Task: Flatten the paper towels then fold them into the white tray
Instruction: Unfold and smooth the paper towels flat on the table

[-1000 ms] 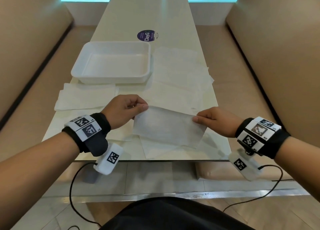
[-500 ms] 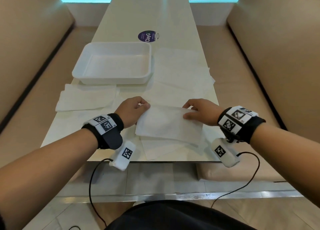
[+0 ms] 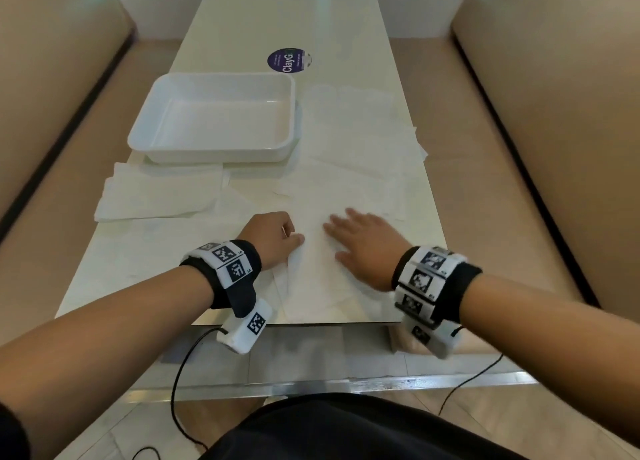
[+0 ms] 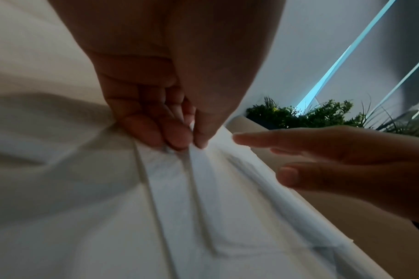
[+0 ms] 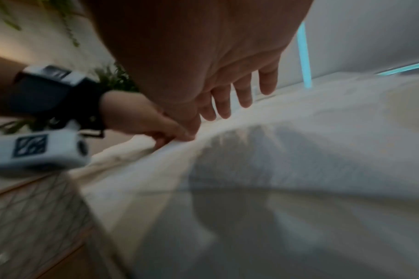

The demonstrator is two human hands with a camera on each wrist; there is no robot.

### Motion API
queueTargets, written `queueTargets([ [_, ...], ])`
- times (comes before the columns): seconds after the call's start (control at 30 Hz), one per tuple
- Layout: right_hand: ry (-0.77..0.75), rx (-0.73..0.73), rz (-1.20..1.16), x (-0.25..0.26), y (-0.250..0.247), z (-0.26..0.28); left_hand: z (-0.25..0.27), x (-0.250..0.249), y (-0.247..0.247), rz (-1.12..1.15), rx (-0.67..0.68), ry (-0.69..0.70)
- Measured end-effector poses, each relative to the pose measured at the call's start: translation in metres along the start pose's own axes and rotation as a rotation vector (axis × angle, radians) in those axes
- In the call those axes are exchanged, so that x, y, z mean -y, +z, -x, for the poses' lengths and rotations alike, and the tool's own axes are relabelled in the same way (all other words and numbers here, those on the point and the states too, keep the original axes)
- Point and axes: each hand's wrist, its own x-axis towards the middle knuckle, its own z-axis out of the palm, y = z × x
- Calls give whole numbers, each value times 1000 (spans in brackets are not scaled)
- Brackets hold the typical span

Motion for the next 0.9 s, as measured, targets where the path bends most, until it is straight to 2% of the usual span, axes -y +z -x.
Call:
queueTargets([
  [0.07,-50,121,2,17,13,-2,-3,1,2,-46,-3,28],
  [0.13,-36,169,-20,23,25,-3,-5,2,2,-70,6,32],
  [0.3,114,173,-84,-8,30,11,-7,5,2,10,33,5],
  [0.47,278,207,-42,-57,29,40,-6,7,3,12,27,30],
  [0.6,327,219,-39,-71,30,47,-6,6,2,16,36,21],
  [0.7,355,158,-78,-60,26,44,-6,5,2,30,39,23],
  [0.77,336,29,-128,-47,21,39,-6,5,3,39,40,23],
  [0.83,248,-94,-158,-34,15,31,-4,5,2,50,28,32],
  [0.9,159,-137,-198,-23,11,20,-1,3,1,36,1,88],
])
